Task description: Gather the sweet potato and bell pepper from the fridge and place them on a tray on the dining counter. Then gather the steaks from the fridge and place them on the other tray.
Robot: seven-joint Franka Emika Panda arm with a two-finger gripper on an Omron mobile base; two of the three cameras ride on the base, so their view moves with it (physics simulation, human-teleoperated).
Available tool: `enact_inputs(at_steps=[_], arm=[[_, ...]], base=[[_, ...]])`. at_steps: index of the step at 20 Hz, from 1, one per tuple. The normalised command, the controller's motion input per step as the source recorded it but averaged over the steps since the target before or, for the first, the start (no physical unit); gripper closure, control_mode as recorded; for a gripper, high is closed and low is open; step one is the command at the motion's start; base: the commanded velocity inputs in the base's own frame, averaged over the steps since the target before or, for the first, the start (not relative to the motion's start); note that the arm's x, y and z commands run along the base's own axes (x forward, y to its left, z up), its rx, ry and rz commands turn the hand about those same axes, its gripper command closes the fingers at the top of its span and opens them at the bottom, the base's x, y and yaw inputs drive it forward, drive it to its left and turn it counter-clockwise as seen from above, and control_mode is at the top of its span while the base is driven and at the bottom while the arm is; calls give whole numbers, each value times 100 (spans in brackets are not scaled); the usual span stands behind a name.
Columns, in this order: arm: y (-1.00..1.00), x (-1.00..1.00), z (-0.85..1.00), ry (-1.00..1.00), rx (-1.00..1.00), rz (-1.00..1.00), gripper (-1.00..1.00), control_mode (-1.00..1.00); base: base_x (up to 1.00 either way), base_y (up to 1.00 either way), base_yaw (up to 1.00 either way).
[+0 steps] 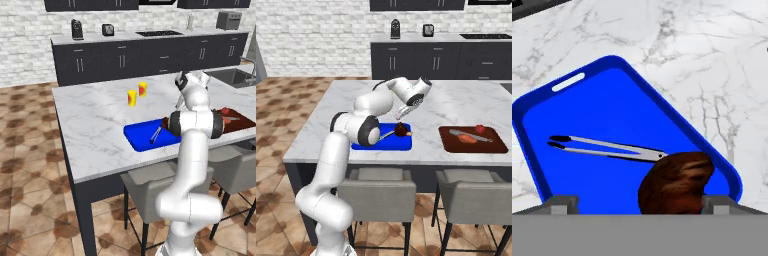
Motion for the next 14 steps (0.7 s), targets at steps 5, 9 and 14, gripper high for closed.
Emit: enact_inputs(at_steps=[5, 9, 14], arm=[[44, -100, 0, -62, -6, 0, -100, -100], [50, -100, 54, -56, -16, 0, -100, -100], [54, -100, 87, -19, -40, 2, -100, -100]], base=[[0, 0, 0], [0, 0, 0], [0, 0, 0]])
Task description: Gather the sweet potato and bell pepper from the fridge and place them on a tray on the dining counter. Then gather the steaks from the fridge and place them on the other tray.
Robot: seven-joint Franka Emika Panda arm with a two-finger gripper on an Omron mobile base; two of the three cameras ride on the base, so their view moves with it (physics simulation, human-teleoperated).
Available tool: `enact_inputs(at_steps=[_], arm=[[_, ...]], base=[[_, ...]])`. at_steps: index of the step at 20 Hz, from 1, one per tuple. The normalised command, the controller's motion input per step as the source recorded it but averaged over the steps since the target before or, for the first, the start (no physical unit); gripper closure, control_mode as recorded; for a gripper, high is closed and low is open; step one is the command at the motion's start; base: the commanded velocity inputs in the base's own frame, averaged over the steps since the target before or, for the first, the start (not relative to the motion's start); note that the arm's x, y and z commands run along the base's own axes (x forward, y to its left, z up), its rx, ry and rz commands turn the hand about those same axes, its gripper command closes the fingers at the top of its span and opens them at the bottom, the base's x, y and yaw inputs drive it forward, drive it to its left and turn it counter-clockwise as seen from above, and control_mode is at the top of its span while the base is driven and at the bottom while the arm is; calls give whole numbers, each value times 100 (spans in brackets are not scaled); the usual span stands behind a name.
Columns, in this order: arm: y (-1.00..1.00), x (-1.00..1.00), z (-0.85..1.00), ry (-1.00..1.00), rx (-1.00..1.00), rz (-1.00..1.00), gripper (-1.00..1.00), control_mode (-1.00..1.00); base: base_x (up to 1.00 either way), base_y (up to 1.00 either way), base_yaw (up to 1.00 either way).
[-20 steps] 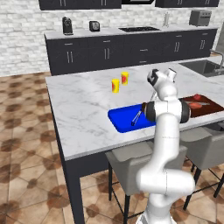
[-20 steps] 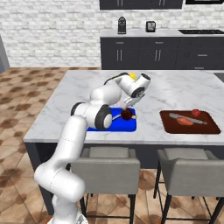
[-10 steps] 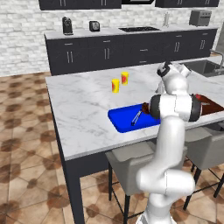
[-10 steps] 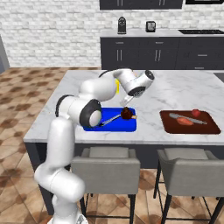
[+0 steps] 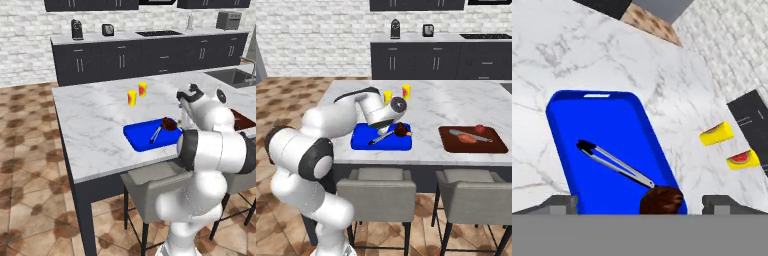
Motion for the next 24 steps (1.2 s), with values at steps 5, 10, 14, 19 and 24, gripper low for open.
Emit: enact_inputs(at_steps=[5, 10, 14, 19, 24], arm=[[46, -100, 86, 2, -66, 12, -100, -100], [25, -100, 73, 0, -66, 25, -100, -100], [17, -100, 63, 2, -65, 34, -100, -100], [10, -100, 27, 4, -53, 33, -100, -100], [26, -76, 15, 20, -34, 33, -100, -100]], base=[[0, 0, 0], [0, 0, 0], [0, 0, 0], [0, 0, 0], [0, 0, 0]])
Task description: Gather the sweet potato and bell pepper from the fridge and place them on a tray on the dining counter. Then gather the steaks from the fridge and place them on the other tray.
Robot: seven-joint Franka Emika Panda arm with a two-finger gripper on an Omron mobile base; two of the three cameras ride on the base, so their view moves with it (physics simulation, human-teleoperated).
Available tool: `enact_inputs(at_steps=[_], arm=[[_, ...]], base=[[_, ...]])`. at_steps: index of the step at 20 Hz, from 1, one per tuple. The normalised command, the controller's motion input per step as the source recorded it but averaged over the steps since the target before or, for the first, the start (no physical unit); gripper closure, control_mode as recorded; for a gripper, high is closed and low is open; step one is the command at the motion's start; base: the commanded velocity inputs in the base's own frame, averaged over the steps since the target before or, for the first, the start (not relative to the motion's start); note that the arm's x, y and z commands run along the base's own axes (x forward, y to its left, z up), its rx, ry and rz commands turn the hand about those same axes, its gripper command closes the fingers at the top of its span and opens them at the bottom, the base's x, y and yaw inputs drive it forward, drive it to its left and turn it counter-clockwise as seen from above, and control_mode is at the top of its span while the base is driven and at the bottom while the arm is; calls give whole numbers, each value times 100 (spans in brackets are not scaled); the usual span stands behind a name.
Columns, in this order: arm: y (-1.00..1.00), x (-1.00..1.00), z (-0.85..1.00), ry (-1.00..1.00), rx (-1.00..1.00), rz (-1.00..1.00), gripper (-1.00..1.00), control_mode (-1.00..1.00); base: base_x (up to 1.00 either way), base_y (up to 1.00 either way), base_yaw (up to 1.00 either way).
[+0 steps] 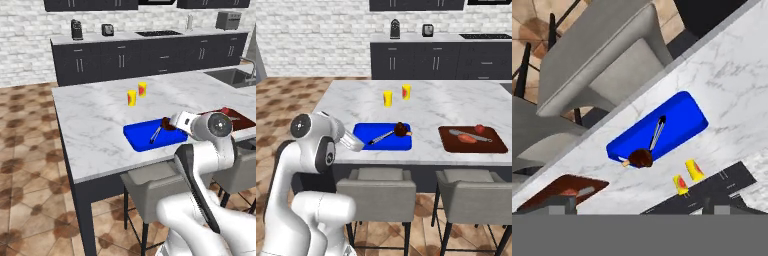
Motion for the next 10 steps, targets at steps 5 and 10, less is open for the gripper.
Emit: enact_inputs(at_steps=[5, 10], arm=[[22, -19, 11, 34, -25, 32, -100, -100], [0, -25, -46, 6, 0, 11, -100, -100]], base=[[0, 0, 0], [0, 0, 0]])
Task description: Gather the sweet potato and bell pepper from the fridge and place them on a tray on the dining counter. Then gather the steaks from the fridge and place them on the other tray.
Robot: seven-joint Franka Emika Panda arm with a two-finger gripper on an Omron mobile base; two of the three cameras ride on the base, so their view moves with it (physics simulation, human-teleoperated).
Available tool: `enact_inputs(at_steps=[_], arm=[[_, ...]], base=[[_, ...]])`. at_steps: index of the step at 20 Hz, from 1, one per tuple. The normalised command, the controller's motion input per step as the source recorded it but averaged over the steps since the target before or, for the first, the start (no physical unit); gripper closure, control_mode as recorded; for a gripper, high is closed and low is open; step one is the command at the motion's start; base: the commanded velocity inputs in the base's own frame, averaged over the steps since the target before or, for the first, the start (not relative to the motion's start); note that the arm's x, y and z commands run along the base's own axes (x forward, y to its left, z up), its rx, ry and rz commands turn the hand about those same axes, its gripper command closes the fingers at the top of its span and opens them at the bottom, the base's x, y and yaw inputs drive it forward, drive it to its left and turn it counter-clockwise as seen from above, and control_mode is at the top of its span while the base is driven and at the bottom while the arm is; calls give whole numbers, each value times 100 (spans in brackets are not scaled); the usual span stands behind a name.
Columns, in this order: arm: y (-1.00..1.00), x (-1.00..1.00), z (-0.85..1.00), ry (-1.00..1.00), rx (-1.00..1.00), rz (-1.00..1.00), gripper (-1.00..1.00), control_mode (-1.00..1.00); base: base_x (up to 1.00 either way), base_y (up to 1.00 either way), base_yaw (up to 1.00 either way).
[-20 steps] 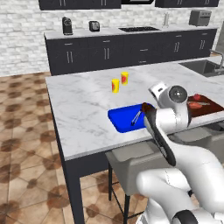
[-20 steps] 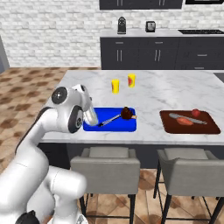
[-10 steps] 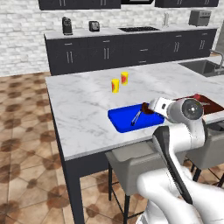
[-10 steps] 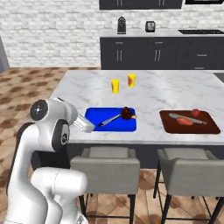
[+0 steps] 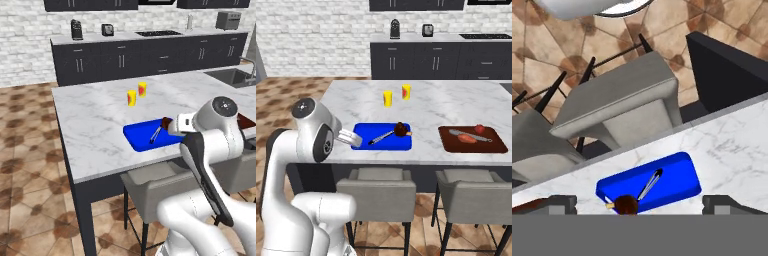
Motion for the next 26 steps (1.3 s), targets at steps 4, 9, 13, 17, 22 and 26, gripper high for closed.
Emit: enact_inputs(at_steps=[4, 9, 13, 17, 22, 26], arm=[[0, -54, -57, -4, 7, 3, -100, -100], [0, -21, -21, -2, 2, 1, -100, -100], [0, 0, 0, 0, 0, 0, -100, -100], [0, 0, 0, -1, 4, 0, -100, -100], [0, -1, 0, -5, 1, 0, -100, -100], [2, -3, 0, -1, 0, 0, -100, 100]], base=[[0, 0, 0], [0, 0, 0], [0, 0, 0], [0, 0, 0], [0, 0, 0], [-23, 9, 0]])
